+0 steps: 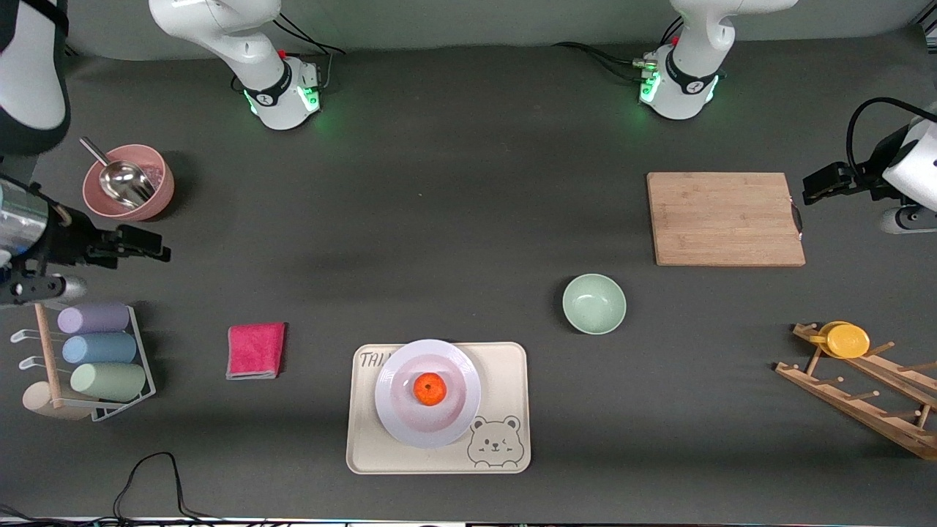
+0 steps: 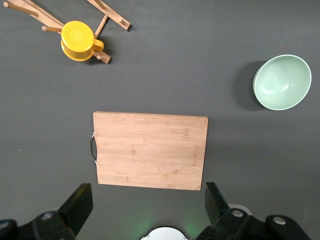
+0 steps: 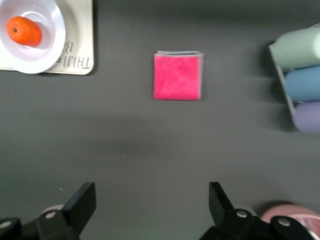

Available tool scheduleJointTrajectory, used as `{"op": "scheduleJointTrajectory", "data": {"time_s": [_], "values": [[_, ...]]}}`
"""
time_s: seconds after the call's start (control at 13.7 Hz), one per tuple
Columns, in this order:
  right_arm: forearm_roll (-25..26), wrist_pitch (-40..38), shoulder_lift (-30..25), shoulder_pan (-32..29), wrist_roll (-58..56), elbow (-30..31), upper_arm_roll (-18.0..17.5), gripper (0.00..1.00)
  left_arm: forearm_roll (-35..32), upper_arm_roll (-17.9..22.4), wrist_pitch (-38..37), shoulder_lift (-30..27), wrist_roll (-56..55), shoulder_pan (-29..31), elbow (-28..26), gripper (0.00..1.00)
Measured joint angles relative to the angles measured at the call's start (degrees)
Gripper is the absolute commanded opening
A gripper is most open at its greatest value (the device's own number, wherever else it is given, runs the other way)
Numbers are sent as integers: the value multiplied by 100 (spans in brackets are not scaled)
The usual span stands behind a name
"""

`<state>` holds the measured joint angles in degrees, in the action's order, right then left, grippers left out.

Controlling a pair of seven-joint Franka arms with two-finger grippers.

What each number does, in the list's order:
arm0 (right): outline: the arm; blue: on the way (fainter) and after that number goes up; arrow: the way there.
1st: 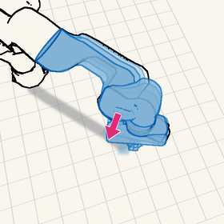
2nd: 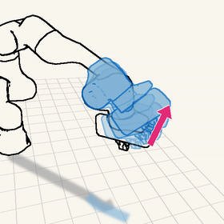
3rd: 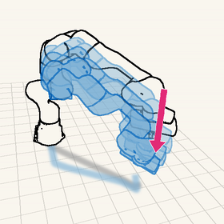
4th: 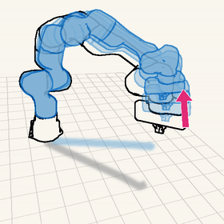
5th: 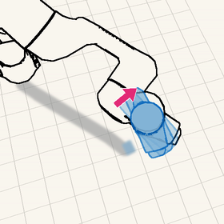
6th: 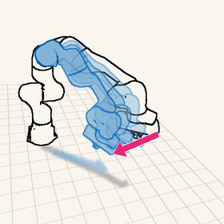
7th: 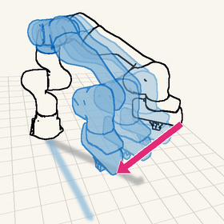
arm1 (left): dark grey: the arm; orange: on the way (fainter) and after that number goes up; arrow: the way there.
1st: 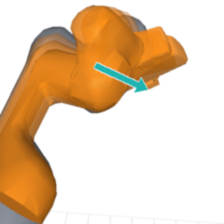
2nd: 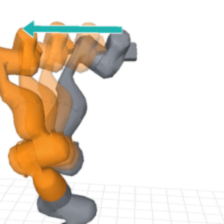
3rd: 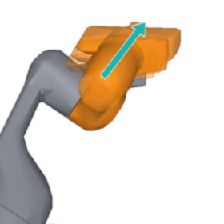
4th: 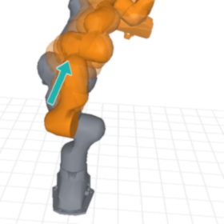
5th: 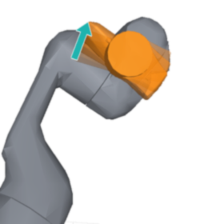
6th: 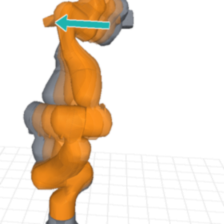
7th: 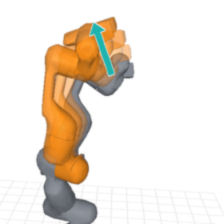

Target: Place orange and plate with both arms

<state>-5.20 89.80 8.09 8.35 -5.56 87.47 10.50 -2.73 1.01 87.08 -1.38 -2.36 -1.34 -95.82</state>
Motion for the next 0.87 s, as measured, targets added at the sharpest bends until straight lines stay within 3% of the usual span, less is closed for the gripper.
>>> {"op": "scheduleJointTrajectory", "data": {"time_s": [0.22,0.87], "values": [[188,-102,-251,-344,32,29,-327,100,0,-2,-1,0,0,0,2,100],[429,-125,-352,-390,34,33,-333,100,-10,-2,-1,0,0,0,17,100]]}}
